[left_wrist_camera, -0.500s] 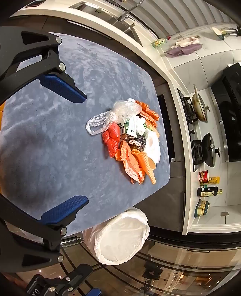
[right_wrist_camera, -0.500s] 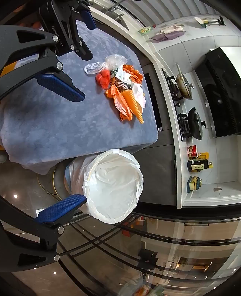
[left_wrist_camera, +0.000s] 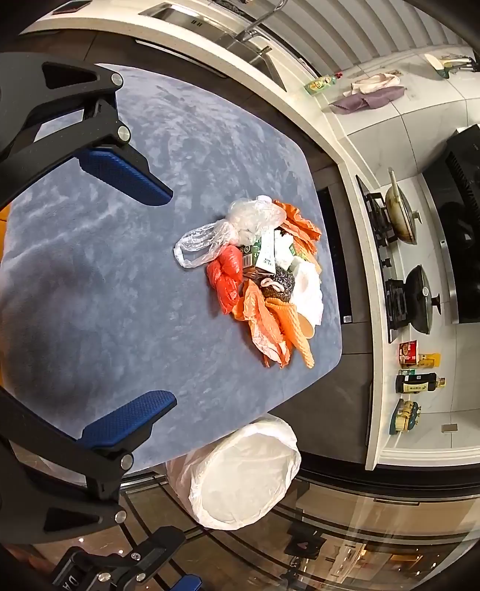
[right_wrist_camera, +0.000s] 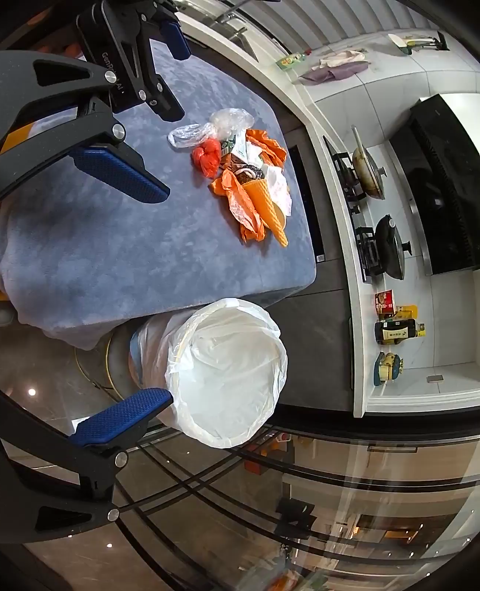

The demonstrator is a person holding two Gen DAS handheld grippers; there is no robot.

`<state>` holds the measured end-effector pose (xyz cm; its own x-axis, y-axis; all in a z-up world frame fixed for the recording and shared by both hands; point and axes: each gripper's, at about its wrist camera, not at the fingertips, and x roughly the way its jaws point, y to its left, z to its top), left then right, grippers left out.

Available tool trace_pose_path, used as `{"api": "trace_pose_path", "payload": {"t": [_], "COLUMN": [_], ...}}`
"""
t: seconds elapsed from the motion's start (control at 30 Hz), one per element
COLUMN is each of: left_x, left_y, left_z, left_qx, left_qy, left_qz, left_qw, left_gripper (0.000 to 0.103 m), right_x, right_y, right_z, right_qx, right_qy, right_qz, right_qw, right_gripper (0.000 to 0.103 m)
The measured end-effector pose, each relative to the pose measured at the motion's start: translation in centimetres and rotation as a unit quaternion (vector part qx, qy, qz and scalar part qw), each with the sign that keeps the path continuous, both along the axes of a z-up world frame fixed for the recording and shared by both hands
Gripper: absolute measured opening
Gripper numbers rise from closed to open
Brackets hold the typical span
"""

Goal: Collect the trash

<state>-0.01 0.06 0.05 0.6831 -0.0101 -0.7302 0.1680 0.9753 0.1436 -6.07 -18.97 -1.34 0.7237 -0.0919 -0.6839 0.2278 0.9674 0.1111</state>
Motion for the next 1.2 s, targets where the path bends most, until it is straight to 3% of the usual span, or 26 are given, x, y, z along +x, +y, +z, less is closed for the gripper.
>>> {"api": "trace_pose_path", "payload": {"t": [1.2], "left_x": [0.0], "left_y": [0.53], "left_z": [0.01], "left_qx": [-0.002], "left_qy": [0.0], "left_qz": [0.005], "left_qw": [1.0], "left_gripper": [0.096], "right_x": [0.26], "right_y": [0.44], "right_z": [0.29], "right_qx": [-0.005], "right_qy": [-0.005], "right_qz": [0.011], "right_qw": [1.0], "right_gripper": [0.096]}}
